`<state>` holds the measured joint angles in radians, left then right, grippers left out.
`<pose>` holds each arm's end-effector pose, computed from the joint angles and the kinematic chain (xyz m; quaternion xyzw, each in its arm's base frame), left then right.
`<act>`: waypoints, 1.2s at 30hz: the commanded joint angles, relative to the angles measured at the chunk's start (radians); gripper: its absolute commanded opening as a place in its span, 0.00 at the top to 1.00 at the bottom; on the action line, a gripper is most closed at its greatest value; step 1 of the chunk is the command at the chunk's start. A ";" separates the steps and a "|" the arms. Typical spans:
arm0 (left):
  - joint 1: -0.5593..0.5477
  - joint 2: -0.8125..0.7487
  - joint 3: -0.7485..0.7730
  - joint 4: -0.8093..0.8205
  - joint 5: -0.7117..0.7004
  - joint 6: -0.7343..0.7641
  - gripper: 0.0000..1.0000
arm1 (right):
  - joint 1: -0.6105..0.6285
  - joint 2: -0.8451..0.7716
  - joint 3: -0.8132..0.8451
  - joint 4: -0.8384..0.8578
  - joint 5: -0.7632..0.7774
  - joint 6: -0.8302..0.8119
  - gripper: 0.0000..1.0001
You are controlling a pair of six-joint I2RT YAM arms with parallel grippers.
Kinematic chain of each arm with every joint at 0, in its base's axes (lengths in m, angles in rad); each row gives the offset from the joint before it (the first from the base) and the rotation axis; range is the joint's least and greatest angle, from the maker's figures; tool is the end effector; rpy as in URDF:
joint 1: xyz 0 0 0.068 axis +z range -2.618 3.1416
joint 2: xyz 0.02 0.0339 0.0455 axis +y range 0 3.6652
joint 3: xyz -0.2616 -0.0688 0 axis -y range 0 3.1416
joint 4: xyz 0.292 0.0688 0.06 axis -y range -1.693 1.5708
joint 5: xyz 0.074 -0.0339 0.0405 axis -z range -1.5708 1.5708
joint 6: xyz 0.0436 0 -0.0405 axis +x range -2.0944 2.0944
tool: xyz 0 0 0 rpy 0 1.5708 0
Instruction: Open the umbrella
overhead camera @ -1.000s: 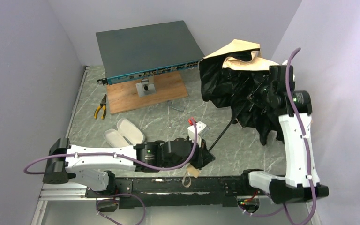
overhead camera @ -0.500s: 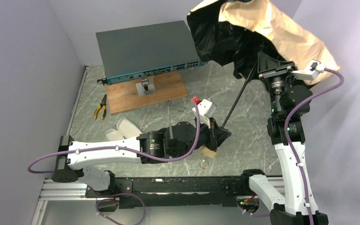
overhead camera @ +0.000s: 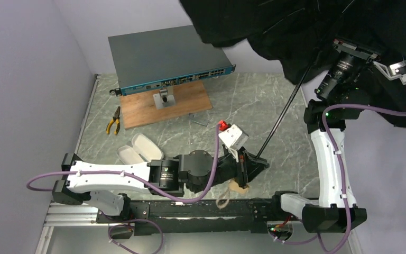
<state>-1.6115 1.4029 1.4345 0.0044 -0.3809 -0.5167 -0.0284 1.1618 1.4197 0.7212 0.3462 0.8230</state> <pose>0.0007 -0.3810 0.4447 0.2385 0.6530 -0.5541 0.4579 0.2466 -0.0218 0.5815 0.2686 0.1935 0.3183 0.8883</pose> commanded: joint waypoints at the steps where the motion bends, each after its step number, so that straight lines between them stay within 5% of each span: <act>1: -0.140 -0.002 -0.073 -0.275 0.431 0.148 1.00 | -0.010 0.115 0.064 0.051 0.222 -0.081 0.75; 6: -0.142 -0.025 -0.113 -0.278 0.362 0.127 1.00 | -0.009 0.106 0.062 0.009 0.167 -0.033 0.74; 13: -0.114 0.017 -0.001 -0.341 0.089 0.082 1.00 | 0.023 -0.027 -0.095 -0.162 0.006 0.075 0.70; 23: 0.026 0.063 0.149 -0.383 -0.085 0.044 1.00 | 0.119 -0.209 -0.240 -0.532 -0.237 0.130 0.34; 36: 0.076 0.061 0.230 -0.350 -0.182 0.109 1.00 | 0.198 -0.366 -0.437 -0.673 -0.280 0.198 0.29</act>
<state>-1.5246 1.4754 1.5917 -0.4820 -0.5724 -0.5182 0.1452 0.8059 1.0065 0.0868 0.1455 0.9783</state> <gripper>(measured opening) 0.103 0.710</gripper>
